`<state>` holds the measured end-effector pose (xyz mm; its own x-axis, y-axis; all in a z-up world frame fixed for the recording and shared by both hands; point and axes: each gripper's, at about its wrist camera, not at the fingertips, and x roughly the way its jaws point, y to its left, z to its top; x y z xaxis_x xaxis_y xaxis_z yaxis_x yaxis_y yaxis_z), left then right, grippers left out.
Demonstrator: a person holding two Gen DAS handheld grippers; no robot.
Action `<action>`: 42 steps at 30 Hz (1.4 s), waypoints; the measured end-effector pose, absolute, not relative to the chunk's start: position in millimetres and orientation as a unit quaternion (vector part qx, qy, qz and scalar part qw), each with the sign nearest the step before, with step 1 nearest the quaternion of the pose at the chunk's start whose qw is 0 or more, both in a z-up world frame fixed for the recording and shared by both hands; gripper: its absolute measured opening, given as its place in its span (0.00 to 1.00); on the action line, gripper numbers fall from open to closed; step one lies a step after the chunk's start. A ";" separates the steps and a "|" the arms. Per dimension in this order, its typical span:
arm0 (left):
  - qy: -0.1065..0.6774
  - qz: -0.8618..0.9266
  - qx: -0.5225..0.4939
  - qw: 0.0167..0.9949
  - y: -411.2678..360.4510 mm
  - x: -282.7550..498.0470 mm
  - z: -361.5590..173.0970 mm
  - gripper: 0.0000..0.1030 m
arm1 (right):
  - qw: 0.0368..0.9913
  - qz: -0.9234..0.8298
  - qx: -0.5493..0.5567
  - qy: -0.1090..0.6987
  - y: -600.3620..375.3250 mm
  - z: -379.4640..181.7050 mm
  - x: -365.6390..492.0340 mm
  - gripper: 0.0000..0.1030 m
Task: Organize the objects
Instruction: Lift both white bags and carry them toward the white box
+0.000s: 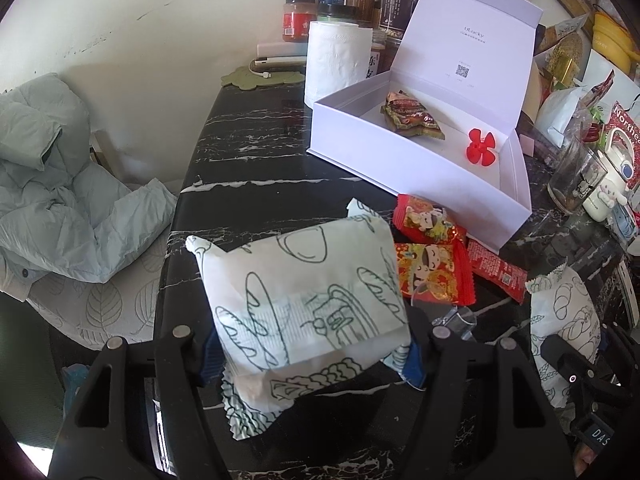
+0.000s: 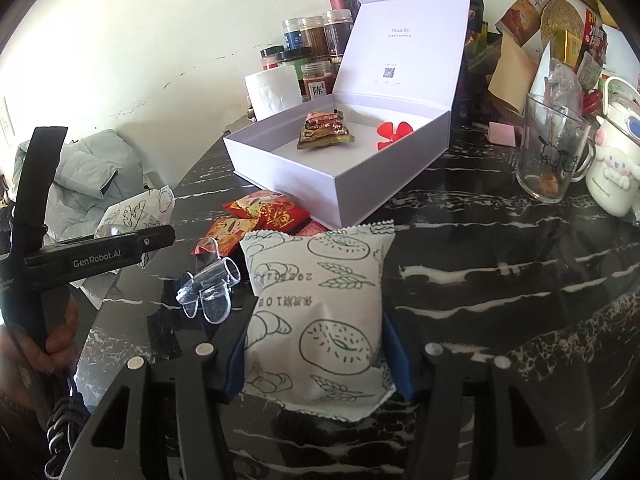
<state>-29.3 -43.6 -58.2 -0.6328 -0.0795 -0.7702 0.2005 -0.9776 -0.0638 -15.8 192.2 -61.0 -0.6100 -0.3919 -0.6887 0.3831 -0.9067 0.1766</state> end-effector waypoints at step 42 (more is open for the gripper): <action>-0.004 -0.930 0.366 -0.023 36.0 -69.8 23.4 0.65 | 0.257 -0.912 0.319 0.024 214.6 36.0 -50.9 0.56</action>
<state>-69.8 36.0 23.4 -0.7312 0.0396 -0.6810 -0.0450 -0.9989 -0.0098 -50.9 214.6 36.0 -0.6639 -0.4536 -0.5945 0.4843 -0.8666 0.1204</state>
